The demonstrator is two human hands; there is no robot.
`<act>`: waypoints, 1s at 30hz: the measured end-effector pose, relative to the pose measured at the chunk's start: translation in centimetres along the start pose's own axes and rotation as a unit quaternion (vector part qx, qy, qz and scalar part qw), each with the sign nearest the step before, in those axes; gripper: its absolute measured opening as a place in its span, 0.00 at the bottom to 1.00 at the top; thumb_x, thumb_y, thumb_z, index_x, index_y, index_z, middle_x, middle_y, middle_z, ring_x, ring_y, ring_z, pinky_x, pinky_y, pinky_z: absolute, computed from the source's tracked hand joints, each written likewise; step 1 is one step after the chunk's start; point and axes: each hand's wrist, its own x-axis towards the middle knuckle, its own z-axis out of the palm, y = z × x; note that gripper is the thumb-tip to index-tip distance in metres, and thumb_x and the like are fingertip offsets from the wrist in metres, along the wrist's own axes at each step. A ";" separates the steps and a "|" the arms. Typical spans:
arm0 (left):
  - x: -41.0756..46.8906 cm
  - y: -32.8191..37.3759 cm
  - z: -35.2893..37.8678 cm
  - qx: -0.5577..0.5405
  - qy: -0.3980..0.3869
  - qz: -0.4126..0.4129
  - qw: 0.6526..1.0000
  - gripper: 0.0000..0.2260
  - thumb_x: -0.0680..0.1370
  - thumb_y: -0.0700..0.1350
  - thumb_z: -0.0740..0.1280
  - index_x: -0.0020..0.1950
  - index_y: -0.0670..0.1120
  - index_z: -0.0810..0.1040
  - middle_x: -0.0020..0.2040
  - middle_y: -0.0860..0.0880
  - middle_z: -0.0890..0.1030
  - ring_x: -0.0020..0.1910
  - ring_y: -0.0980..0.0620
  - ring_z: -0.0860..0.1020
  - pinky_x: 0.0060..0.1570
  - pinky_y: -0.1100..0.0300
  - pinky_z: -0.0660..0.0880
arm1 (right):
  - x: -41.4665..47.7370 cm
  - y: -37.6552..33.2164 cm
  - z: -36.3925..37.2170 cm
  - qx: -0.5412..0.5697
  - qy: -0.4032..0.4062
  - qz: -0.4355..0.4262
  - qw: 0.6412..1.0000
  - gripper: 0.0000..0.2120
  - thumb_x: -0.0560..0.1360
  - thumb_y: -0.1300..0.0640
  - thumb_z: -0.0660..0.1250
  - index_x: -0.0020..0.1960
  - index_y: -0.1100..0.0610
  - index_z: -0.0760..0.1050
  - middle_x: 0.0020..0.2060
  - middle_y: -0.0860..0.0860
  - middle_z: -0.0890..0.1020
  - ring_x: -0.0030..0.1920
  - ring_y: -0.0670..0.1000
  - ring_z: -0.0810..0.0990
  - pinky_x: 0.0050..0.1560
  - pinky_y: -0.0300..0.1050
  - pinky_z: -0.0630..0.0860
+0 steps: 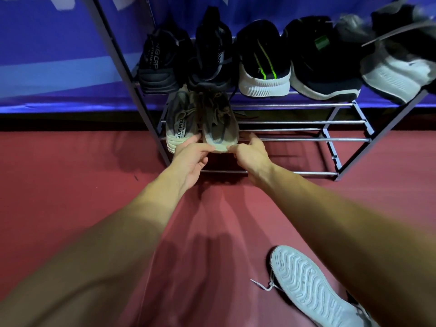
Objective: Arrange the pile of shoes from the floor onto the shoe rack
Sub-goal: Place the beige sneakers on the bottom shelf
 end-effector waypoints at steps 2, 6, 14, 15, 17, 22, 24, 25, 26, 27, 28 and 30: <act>0.0 -0.3 0.1 0.025 0.012 0.005 1.000 0.25 0.74 0.33 0.68 0.70 0.49 0.75 0.45 0.50 0.84 0.36 0.57 0.75 0.31 0.65 0.64 | 0.1 -0.1 0.5 0.003 0.007 -0.004 1.000 0.21 0.73 0.60 0.71 0.65 0.52 0.73 0.57 0.55 0.83 0.54 0.54 0.81 0.63 0.55 0.77; -0.3 -0.6 -0.3 0.095 0.020 0.018 0.995 0.23 0.77 0.42 0.69 0.72 0.53 0.74 0.58 0.48 0.84 0.38 0.58 0.73 0.30 0.65 0.64 | 0.6 0.0 1.2 0.004 0.019 -0.003 1.000 0.21 0.74 0.56 0.73 0.66 0.53 0.75 0.59 0.56 0.83 0.56 0.54 0.80 0.66 0.55 0.75; -0.7 -0.5 -0.9 0.128 0.023 0.028 0.991 0.23 0.77 0.45 0.69 0.72 0.55 0.74 0.51 0.52 0.85 0.40 0.58 0.75 0.32 0.65 0.65 | 1.2 0.3 0.4 -0.094 -0.026 -0.013 0.995 0.21 0.77 0.53 0.71 0.68 0.53 0.73 0.56 0.55 0.85 0.59 0.58 0.82 0.65 0.57 0.76; -0.8 -0.6 -0.8 0.132 0.022 0.030 0.991 0.22 0.77 0.45 0.69 0.72 0.55 0.74 0.48 0.52 0.85 0.39 0.58 0.76 0.32 0.66 0.65 | 1.0 0.4 0.0 -0.111 -0.032 -0.019 0.993 0.21 0.77 0.52 0.70 0.68 0.52 0.73 0.57 0.55 0.84 0.59 0.58 0.82 0.65 0.56 0.76; -0.9 -0.9 -0.9 0.135 0.021 0.034 0.990 0.23 0.77 0.45 0.70 0.71 0.57 0.74 0.44 0.53 0.84 0.37 0.59 0.76 0.30 0.66 0.65 | 0.6 0.7 -0.8 -0.139 -0.043 -0.030 0.989 0.20 0.77 0.51 0.70 0.68 0.52 0.75 0.57 0.55 0.84 0.59 0.59 0.82 0.64 0.56 0.77; -1.7 -2.9 -0.3 0.186 0.030 0.052 0.981 0.30 0.75 0.45 0.71 0.75 0.60 0.67 0.46 0.52 0.85 0.38 0.56 0.78 0.28 0.65 0.66 | -1.1 1.9 -4.4 -0.202 -0.040 -0.023 0.978 0.18 0.77 0.51 0.71 0.65 0.55 0.78 0.56 0.55 0.84 0.56 0.58 0.84 0.60 0.53 0.80; -2.2 -4.0 0.1 0.203 0.027 0.047 0.978 0.32 0.75 0.46 0.71 0.76 0.59 0.64 0.47 0.52 0.85 0.39 0.55 0.79 0.31 0.63 0.67 | -1.9 2.4 -6.5 -0.227 -0.034 -0.018 0.973 0.17 0.77 0.51 0.71 0.63 0.56 0.79 0.56 0.55 0.84 0.55 0.56 0.83 0.61 0.51 0.79; -2.5 -4.5 0.2 0.213 0.021 0.042 0.976 0.31 0.75 0.46 0.71 0.76 0.57 0.65 0.48 0.52 0.85 0.40 0.55 0.79 0.32 0.63 0.68 | -2.3 2.8 -7.5 -0.242 -0.028 -0.019 0.970 0.17 0.77 0.51 0.71 0.63 0.56 0.80 0.55 0.53 0.84 0.56 0.55 0.82 0.62 0.49 0.77; -2.8 -5.1 0.5 0.228 0.013 0.038 0.973 0.30 0.75 0.47 0.71 0.76 0.55 0.67 0.49 0.51 0.85 0.40 0.55 0.79 0.32 0.62 0.69 | -2.8 3.1 -8.5 -0.258 -0.020 -0.020 0.966 0.16 0.76 0.51 0.71 0.62 0.56 0.80 0.54 0.53 0.84 0.56 0.53 0.81 0.62 0.47 0.76; -3.2 -5.7 0.7 0.247 0.006 0.035 0.968 0.28 0.75 0.47 0.71 0.74 0.53 0.69 0.50 0.49 0.85 0.40 0.55 0.79 0.33 0.62 0.69 | -3.3 3.5 -9.4 -0.269 -0.015 -0.018 0.963 0.15 0.76 0.51 0.71 0.60 0.56 0.81 0.52 0.52 0.83 0.55 0.53 0.80 0.61 0.46 0.76; -3.7 -6.4 1.0 0.267 0.000 0.033 0.963 0.26 0.75 0.47 0.71 0.72 0.53 0.71 0.50 0.48 0.85 0.40 0.55 0.79 0.33 0.62 0.70 | -3.8 3.9 -10.3 -0.273 -0.015 -0.012 0.962 0.14 0.76 0.52 0.72 0.58 0.56 0.81 0.50 0.53 0.83 0.53 0.54 0.80 0.60 0.47 0.76; -4.6 -7.5 1.8 0.299 -0.013 0.029 0.954 0.22 0.74 0.47 0.72 0.69 0.51 0.74 0.47 0.46 0.85 0.38 0.54 0.79 0.32 0.63 0.69 | -4.9 4.9 -11.7 -0.282 -0.020 0.000 0.959 0.11 0.76 0.53 0.72 0.55 0.56 0.80 0.47 0.54 0.83 0.51 0.55 0.81 0.61 0.50 0.78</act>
